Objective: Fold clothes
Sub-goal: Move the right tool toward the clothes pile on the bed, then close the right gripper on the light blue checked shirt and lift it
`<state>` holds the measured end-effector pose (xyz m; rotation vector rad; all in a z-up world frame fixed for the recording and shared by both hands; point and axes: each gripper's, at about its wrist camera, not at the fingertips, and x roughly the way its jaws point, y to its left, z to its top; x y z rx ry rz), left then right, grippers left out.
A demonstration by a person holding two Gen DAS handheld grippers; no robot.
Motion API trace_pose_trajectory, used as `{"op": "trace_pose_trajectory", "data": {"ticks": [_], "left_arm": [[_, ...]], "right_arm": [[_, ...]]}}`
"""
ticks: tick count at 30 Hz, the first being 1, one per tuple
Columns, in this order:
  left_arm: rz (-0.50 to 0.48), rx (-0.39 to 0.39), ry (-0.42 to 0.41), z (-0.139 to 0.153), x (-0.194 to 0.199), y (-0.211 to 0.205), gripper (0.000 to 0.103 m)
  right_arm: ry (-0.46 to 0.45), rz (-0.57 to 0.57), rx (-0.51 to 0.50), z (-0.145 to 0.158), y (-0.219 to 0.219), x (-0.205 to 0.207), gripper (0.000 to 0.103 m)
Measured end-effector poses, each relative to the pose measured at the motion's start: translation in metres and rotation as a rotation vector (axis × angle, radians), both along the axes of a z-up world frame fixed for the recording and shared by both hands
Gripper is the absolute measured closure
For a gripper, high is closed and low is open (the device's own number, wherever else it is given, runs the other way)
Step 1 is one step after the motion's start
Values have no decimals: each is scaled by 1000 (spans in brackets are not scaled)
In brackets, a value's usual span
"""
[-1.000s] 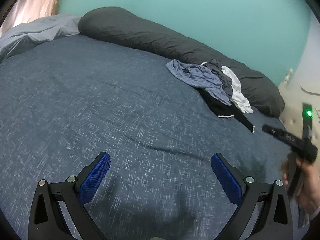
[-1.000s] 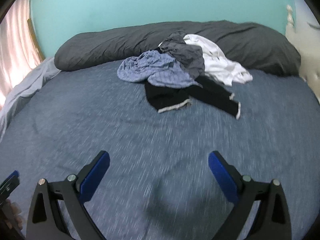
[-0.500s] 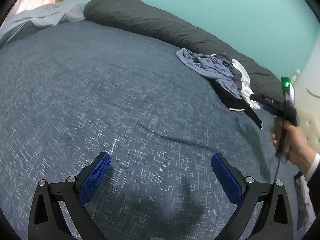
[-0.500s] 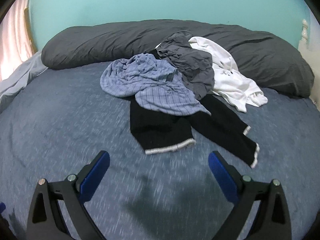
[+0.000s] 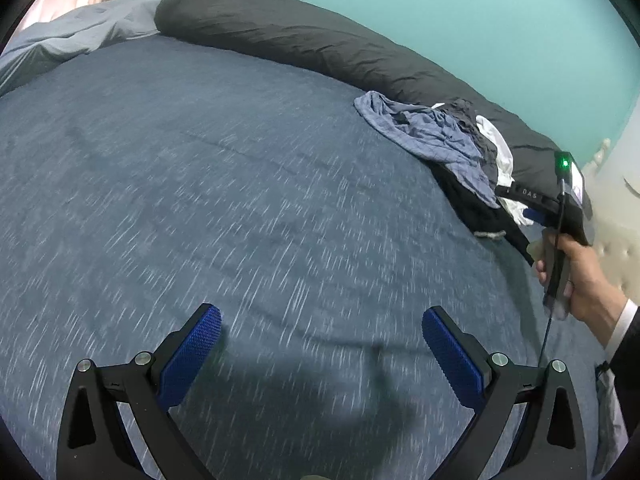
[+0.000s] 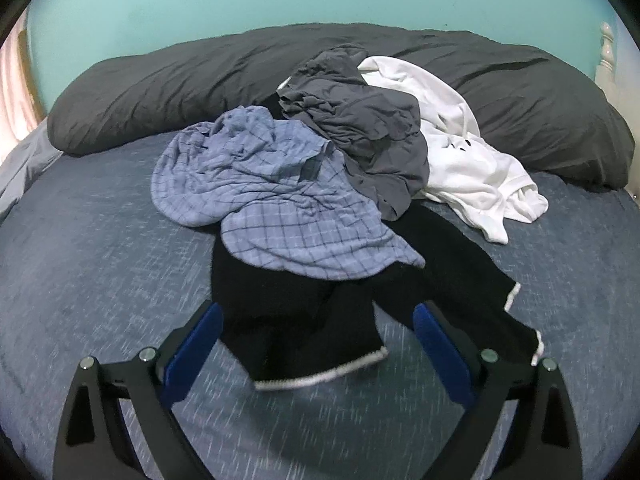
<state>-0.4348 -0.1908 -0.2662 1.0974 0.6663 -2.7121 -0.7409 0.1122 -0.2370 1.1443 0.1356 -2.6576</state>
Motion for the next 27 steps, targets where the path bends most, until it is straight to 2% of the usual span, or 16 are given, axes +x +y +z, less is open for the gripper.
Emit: {"op": "trace_pose_trajectory", "data": {"ticks": [10, 18, 24, 27], "left_arm": [[-21, -13, -18, 7, -57, 2, 0], [-28, -14, -63, 0, -93, 4, 0], [-29, -15, -77, -2, -104, 4, 0], [-31, -16, -82, -3, -108, 4, 0]], "right_arm": [[-19, -18, 6, -11, -9, -36, 7], [-65, -12, 28, -28, -14, -56, 17], [-86, -13, 35, -37, -16, -72, 33], [-85, -8, 42, -39, -18, -75, 50]]}}
